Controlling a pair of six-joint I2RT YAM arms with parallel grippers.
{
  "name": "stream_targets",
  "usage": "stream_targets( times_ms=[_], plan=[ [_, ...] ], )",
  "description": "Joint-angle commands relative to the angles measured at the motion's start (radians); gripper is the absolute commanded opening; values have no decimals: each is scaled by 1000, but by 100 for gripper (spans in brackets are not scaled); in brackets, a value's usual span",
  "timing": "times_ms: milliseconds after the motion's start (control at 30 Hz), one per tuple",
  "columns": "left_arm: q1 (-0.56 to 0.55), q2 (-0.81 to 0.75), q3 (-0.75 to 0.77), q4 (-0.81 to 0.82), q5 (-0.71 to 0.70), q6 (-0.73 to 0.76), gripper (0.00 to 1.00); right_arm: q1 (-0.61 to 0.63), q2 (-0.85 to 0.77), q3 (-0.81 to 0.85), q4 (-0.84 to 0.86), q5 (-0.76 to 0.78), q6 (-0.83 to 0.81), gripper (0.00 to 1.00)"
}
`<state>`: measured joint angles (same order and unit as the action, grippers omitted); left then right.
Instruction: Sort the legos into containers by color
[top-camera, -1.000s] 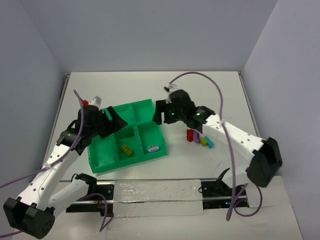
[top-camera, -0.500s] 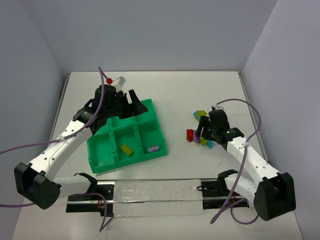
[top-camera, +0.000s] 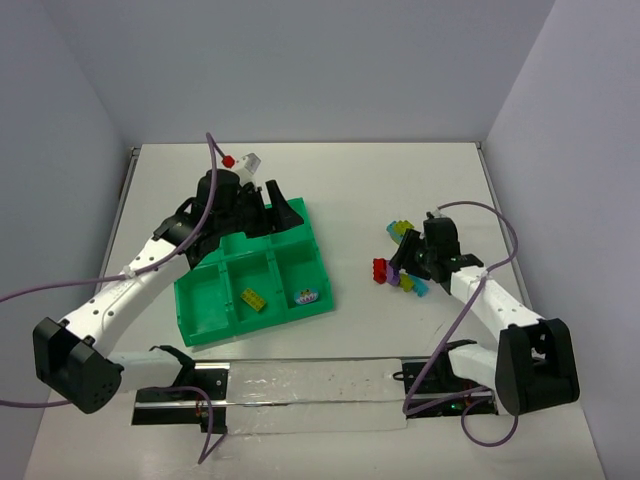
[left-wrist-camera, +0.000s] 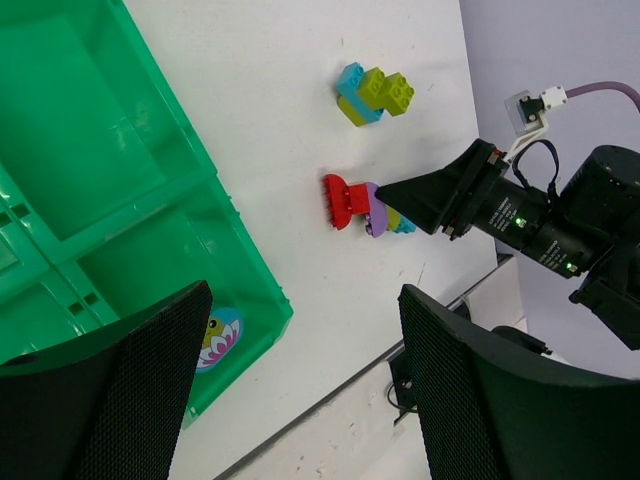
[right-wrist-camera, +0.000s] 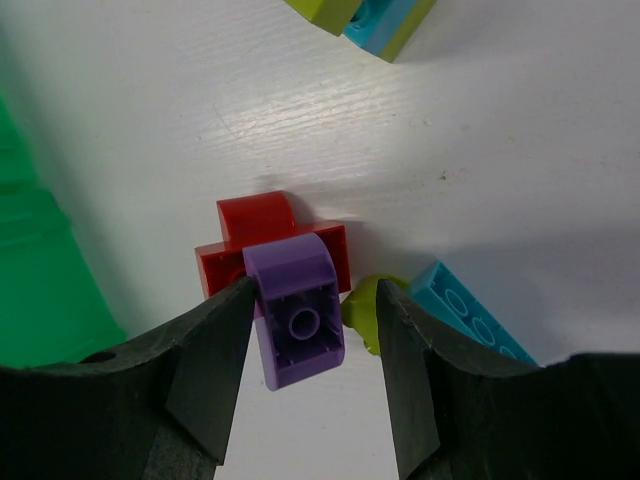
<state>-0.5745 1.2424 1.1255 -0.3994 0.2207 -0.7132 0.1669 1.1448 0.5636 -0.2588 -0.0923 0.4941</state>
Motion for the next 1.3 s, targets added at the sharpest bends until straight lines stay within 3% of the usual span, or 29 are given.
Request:
stream_targets(
  times_ms=[0, 367, 533, 800, 1000, 1133, 1267],
  plan=[
    [-10, 24, 49, 45, 3, 14, 83, -7, 30, -3, 100, -78, -5, 58],
    [-24, 63, 52, 64, 5, 6, 83, -7, 100, -23, 201, -216, 7, 58],
    [-35, 86, 71, 61, 0, 4, 83, -7, 124, -33, 254, -301, 22, 51],
    [-51, 94, 77, 51, -14, 3, 82, -7, 194, -34, 313, -372, 32, 61],
    [-66, 94, 85, 47, -21, 3, 82, -7, 213, -50, 326, -370, 29, 57],
    [-71, 101, 94, 44, -26, 4, 82, -9, 222, -47, 337, -379, 33, 44],
    [-83, 105, 112, 30, -34, 8, 82, -7, 225, -40, 348, -403, 42, 20]
  ],
)
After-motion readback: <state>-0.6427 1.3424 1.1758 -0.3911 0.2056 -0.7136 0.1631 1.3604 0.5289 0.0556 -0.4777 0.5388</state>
